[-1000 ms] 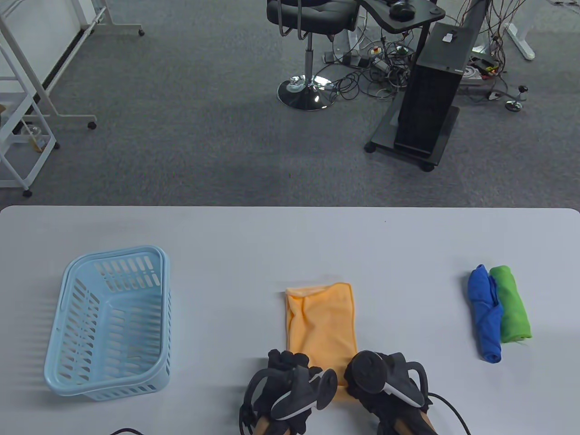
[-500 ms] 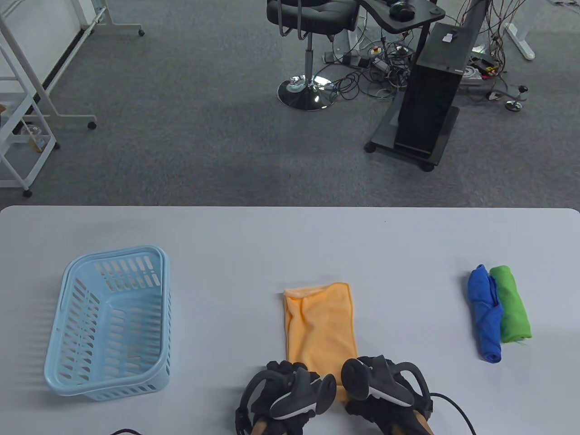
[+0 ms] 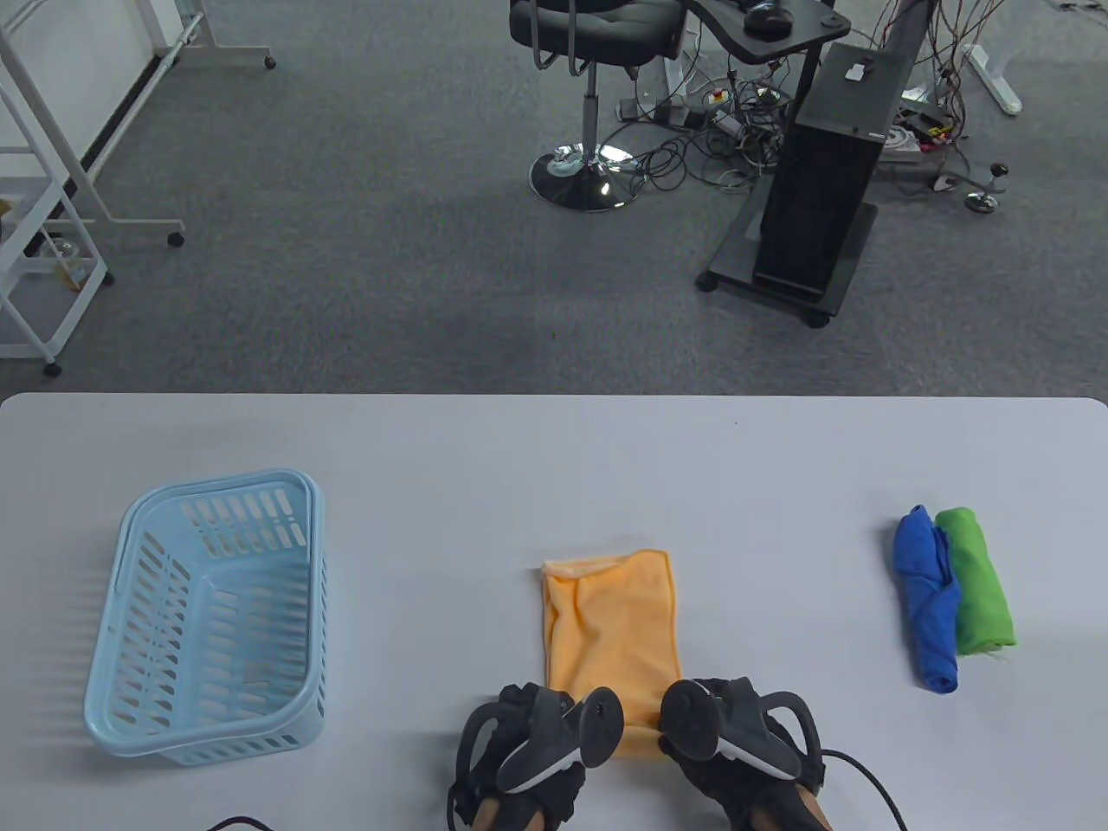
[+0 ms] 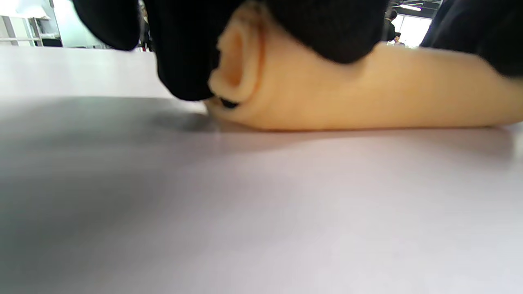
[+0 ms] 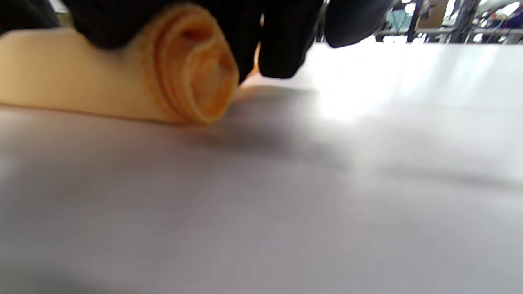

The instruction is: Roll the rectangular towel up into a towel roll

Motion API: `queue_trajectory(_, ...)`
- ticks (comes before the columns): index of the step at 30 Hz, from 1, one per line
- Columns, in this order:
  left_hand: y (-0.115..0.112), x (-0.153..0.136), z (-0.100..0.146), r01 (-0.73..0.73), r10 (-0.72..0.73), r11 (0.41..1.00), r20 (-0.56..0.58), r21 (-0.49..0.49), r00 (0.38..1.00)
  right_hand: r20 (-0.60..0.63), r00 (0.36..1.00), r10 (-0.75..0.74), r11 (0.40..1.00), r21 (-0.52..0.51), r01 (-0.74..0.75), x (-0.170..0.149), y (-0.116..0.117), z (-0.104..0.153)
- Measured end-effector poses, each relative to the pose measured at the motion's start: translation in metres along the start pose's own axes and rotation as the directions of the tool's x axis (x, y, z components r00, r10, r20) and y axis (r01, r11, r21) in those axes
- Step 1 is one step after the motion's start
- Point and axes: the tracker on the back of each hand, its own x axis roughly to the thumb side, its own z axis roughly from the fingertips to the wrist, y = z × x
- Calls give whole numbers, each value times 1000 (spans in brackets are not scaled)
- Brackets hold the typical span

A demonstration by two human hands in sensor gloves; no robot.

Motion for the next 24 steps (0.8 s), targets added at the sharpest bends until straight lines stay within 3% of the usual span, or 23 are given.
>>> queue_trajectory(3,-2,2,-1,23,-23,1000,-19,-9,1000,-22,1000,-12,998,-58,11,-1,-3,0)
queue_trajectory(7,-1,4,0,35,-35,999,-6,40,999,-11,998,-61,995,-76,60,0,-1,-1)
queue_trajectory(11,2,9,2,109,-108,993,-20,50,994,-20,1000,-15,998,-54,14,1,1,-2)
queue_trajectory(15,-2,7,5,92,-91,996,59,-11,994,-5,1000,-10,998,-68,10,0,2,0)
queue_trajectory(17,-4,7,6,70,-67,997,59,-38,996,3,1000,-26,999,-24,26,1,4,-1)
queue_trajectory(19,-6,10,3,169,-166,981,36,-96,985,-5,999,34,999,35,-34,4,6,-2)
queue_trajectory(21,-8,13,1,208,-207,975,19,-82,978,-16,994,104,990,101,-102,6,12,-4)
queue_trajectory(24,-8,9,0,131,-130,990,14,-61,991,-27,998,52,998,44,-50,5,12,-4)
